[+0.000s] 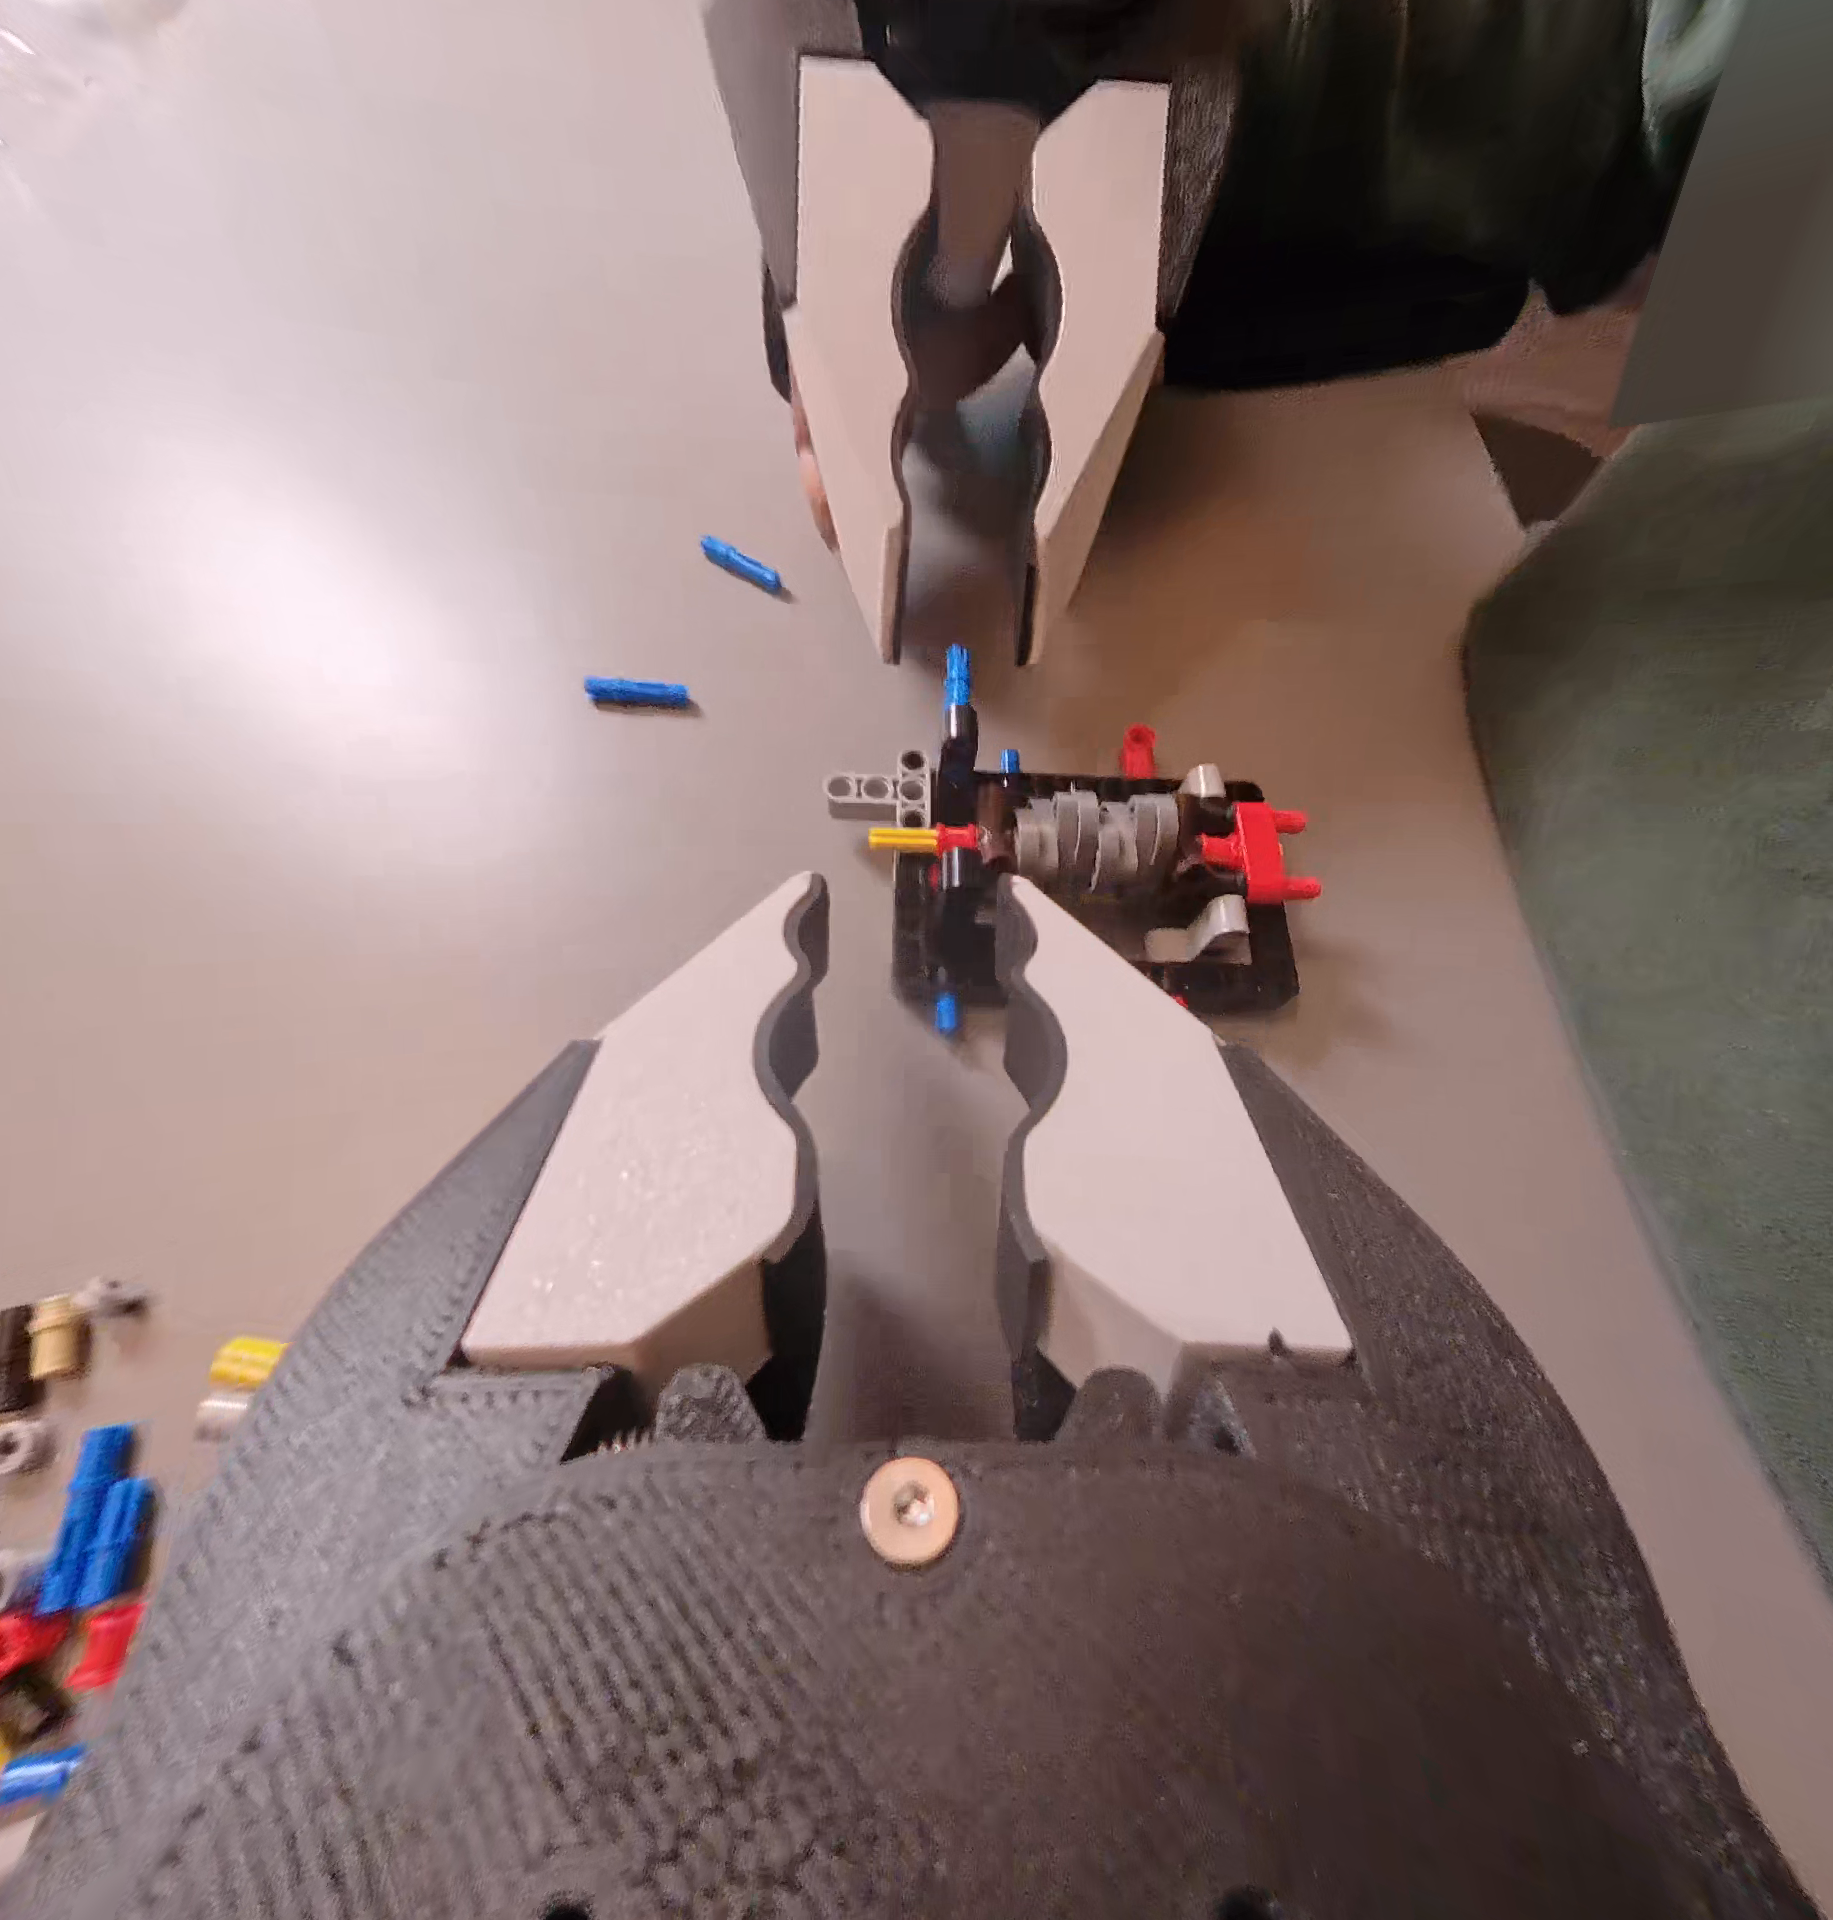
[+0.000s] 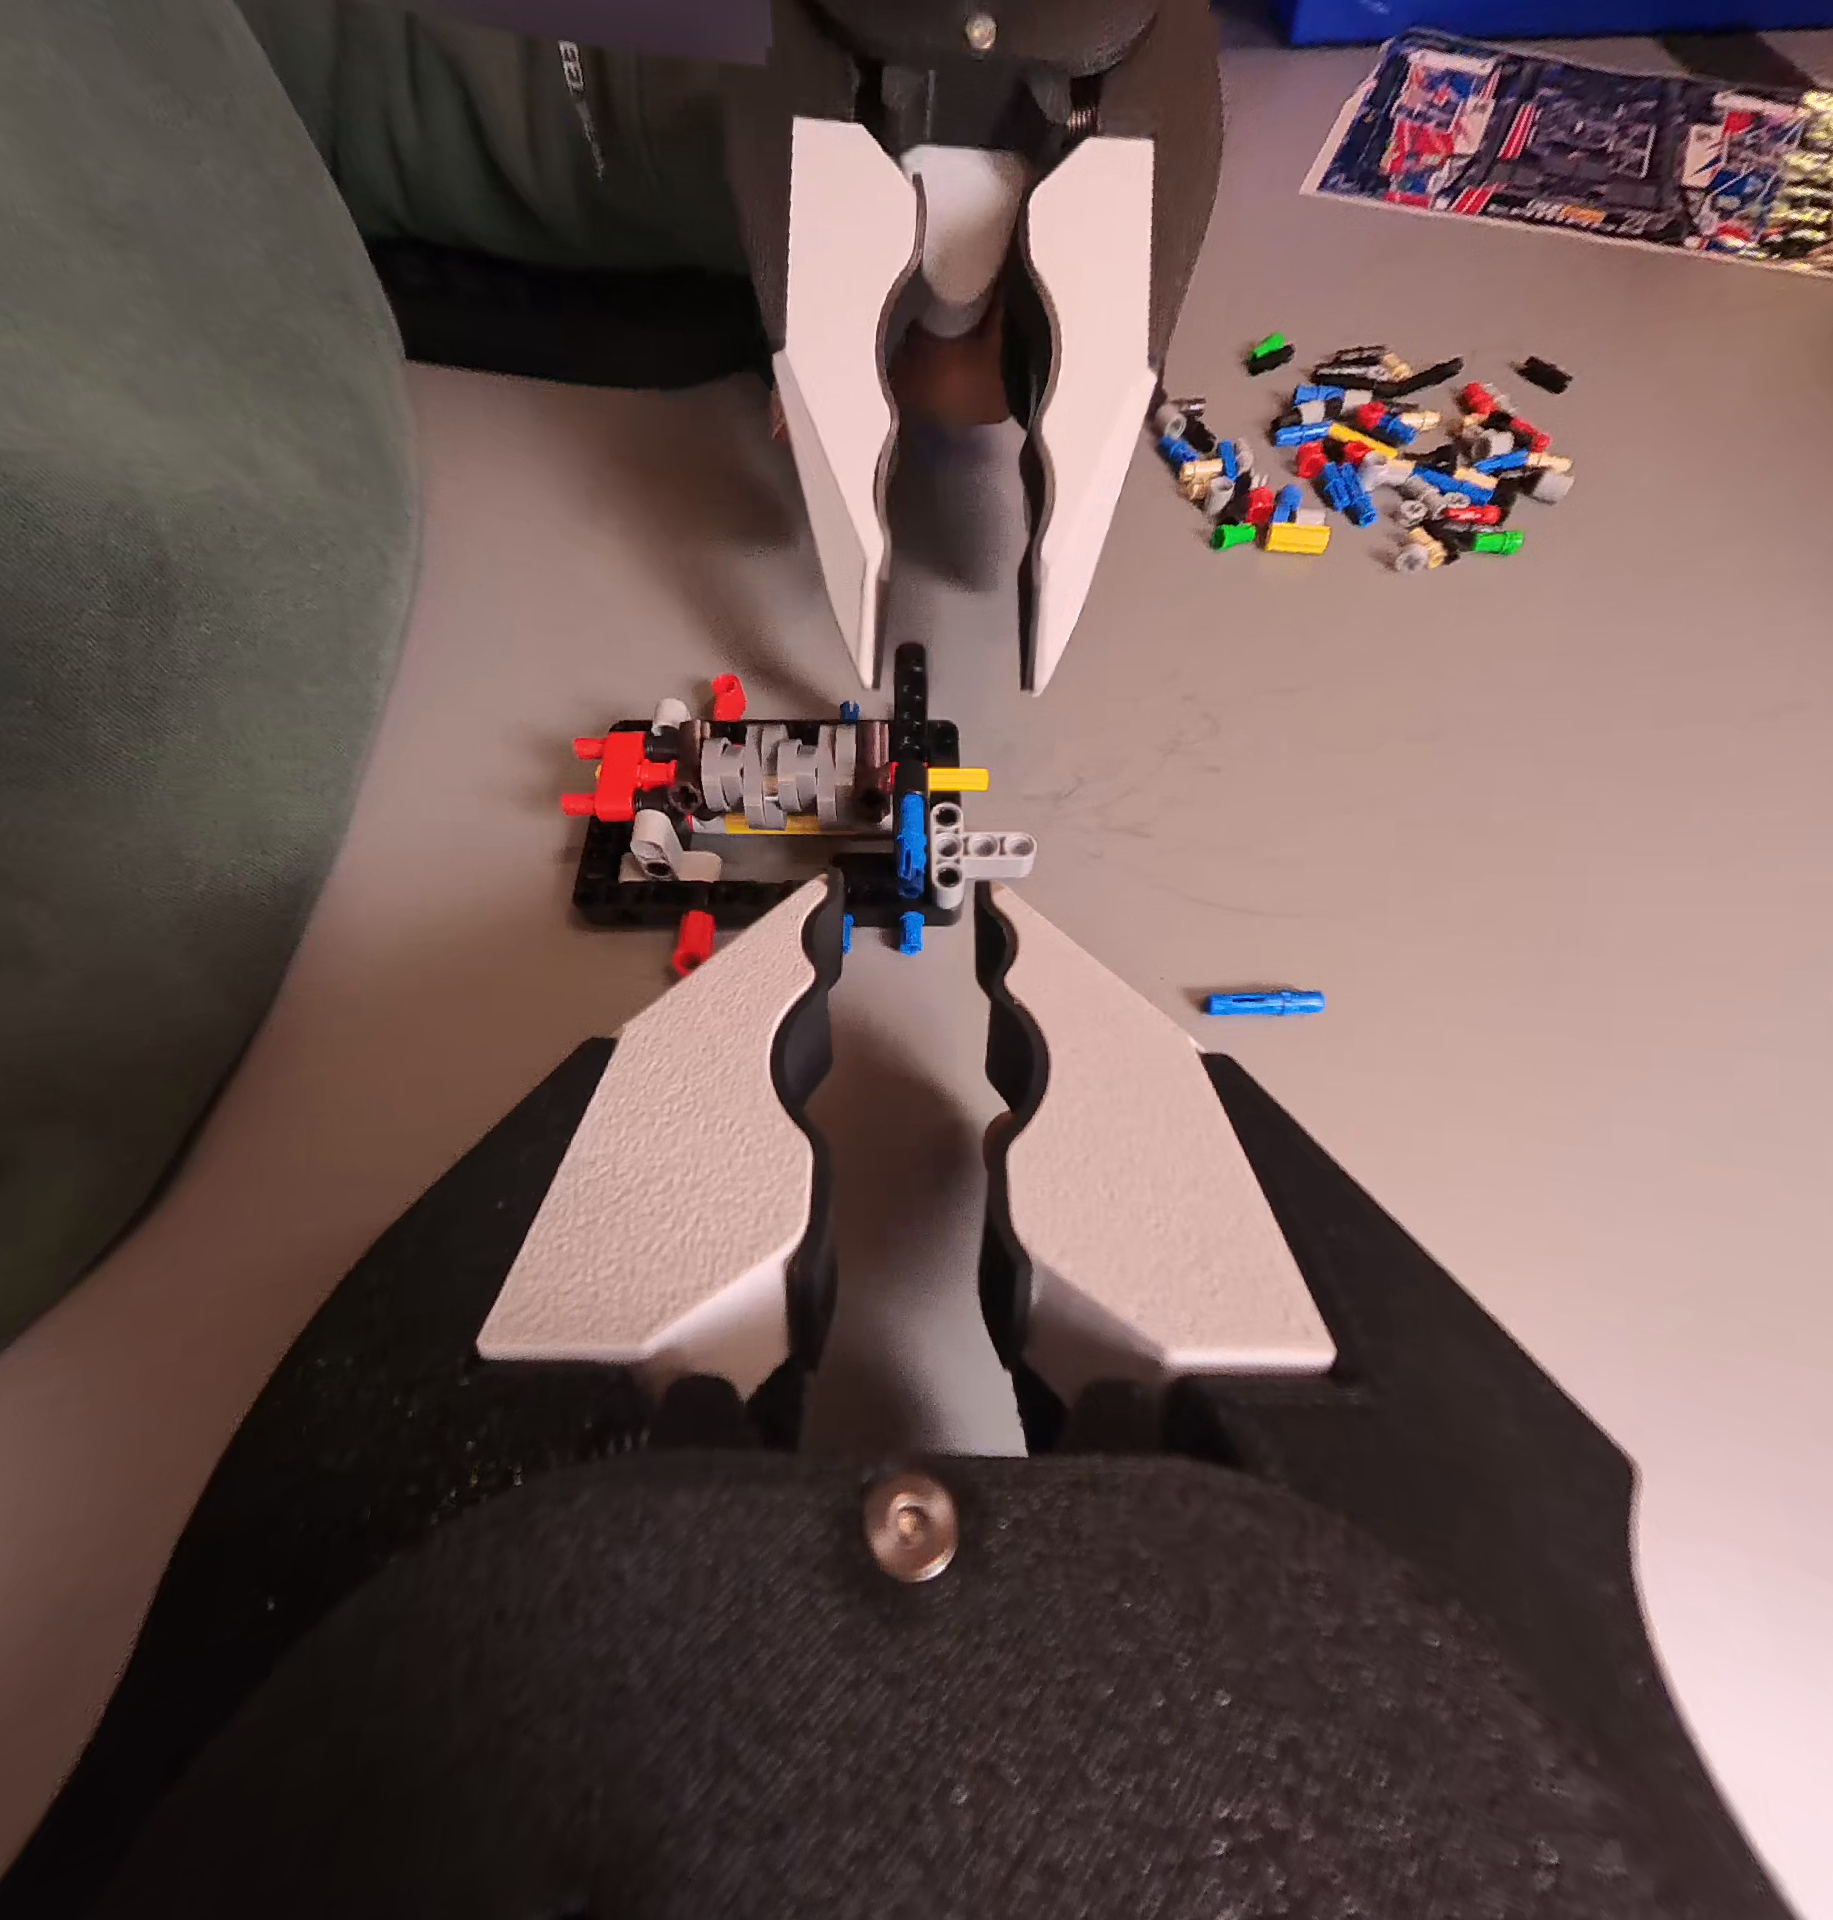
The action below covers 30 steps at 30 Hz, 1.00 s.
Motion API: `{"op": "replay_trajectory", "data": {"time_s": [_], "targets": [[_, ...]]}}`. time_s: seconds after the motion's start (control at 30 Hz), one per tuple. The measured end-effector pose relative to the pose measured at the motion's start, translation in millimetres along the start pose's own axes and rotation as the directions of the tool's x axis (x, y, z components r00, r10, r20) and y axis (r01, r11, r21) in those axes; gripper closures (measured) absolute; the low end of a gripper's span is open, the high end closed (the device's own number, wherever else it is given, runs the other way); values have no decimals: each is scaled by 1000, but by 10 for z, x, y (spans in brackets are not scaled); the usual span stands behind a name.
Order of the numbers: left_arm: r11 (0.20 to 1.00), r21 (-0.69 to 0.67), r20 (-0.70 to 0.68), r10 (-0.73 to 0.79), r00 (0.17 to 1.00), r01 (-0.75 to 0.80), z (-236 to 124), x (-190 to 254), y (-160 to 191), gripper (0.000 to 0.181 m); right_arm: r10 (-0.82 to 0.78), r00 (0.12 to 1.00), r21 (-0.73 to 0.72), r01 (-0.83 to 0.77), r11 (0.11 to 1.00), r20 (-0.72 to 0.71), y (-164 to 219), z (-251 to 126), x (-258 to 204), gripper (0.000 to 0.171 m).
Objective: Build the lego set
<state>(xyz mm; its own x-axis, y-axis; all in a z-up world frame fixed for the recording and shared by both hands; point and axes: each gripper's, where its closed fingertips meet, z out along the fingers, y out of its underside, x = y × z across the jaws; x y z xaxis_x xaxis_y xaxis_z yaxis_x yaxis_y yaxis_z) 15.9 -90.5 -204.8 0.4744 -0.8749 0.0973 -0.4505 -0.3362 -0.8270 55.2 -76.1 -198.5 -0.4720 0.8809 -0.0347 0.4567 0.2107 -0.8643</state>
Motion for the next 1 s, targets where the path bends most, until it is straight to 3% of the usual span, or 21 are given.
{"op": "replay_trajectory", "data": {"time_s": [0.27, 0.53, 0.73, 1.0], "targets": [[999, 35, -3, 5, 1000, -5, 157, 87, -127, 157, -24, 1000, -46, 23, 999, -17, 57, 122, -9, 155], [998, 53, 12, 15, 1000, -16, 188, 91, -184, 155, -38, 999, -98, 37, 995, -12, 119, -3, -25, 156], [999, 28, 7, 46, 999, -46, 372, 136, -241, 154, -79, 996, -124, 75, 990, -31, 134, 56, -39, 167], [998, 3, 45, 69, 997, -69, 452, 127, -226, 170, -92, 995, -114, 86, 990, -50, 116, 78, -29, 167]]}}
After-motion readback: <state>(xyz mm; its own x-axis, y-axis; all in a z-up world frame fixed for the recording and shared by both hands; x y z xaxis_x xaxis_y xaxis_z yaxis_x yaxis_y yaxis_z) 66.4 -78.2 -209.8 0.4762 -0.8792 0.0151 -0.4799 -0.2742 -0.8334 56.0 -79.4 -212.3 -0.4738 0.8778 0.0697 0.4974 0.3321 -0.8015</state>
